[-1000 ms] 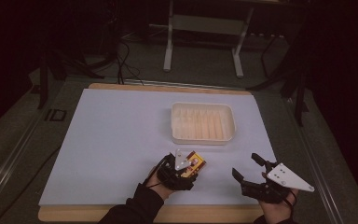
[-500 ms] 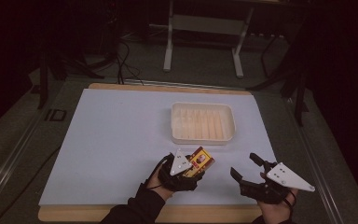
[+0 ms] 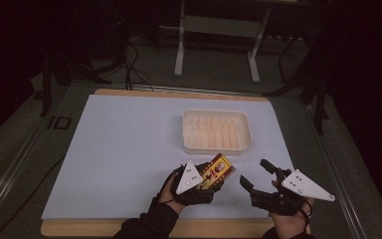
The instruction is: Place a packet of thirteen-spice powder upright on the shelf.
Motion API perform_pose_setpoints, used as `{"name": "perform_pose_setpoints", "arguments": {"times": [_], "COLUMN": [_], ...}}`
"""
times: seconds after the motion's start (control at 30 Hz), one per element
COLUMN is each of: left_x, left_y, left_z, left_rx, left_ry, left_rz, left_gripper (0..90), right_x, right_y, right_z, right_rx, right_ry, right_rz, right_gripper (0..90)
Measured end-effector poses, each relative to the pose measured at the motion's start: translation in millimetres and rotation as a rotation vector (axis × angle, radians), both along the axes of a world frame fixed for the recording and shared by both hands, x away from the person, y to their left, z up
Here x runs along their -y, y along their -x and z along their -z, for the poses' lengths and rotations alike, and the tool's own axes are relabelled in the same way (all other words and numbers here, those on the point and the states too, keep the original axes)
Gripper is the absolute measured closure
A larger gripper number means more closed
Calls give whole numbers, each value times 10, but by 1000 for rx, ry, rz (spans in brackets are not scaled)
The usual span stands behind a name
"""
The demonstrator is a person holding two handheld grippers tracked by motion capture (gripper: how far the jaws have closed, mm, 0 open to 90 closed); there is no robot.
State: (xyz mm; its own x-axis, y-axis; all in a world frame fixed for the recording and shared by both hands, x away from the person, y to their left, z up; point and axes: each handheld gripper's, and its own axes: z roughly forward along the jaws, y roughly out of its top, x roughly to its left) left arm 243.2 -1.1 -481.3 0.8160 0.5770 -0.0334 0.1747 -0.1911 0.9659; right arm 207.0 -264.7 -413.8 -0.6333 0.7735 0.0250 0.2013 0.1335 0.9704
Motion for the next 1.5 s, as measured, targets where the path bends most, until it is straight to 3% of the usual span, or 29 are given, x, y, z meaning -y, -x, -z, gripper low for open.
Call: {"name": "perform_pose_setpoints", "arguments": {"times": [0.17,0.27,0.5,0.53,0.63,0.7,0.8,0.9,1.0,1.17,1.3,1.5], "left_x": [-49,-83,-103,-107,-126,-133,-135,-143,-152,-180,-181,-188], "left_y": [-27,-23,-19,-15,-19,-16,-10,-4,-5,-13,-12,-29], "left_z": [40,40,12,17,32,38,49,55,46,50,56,57], "left_rx": [-11,26,79,99,108,113,123,139,148,160,167,169], "left_ry": [100,162,216,217,251,258,263,274,286,305,316,300], "left_rz": [5,13,37,31,27,13,-11,-33,-38,-51,-55,-93], "left_gripper": [327,327,327,327,327,327,327,326,325,325,324,322], "right_x": [-142,-214,-349,-371,-436,-477,-536,-607,-672,-725,-756,-834], "right_y": [-39,-92,-198,-212,-250,-275,-310,-344,-378,-401,-482,-529], "right_z": [11,-1,-93,-101,-96,-80,-72,-73,-64,-76,-89,-129], "right_rx": [-10,-37,-99,-106,-120,-98,-101,-143,-172,-187,-261,-282], "right_ry": [3,-19,-104,-110,-105,-93,-107,-142,-170,-180,-252,-235], "right_rz": [-21,-33,-49,-56,-61,-35,-38,-50,-65,-57,-64,-33], "right_gripper": [273,281,336,356,373,374,374,399,480,567,608,656]}}
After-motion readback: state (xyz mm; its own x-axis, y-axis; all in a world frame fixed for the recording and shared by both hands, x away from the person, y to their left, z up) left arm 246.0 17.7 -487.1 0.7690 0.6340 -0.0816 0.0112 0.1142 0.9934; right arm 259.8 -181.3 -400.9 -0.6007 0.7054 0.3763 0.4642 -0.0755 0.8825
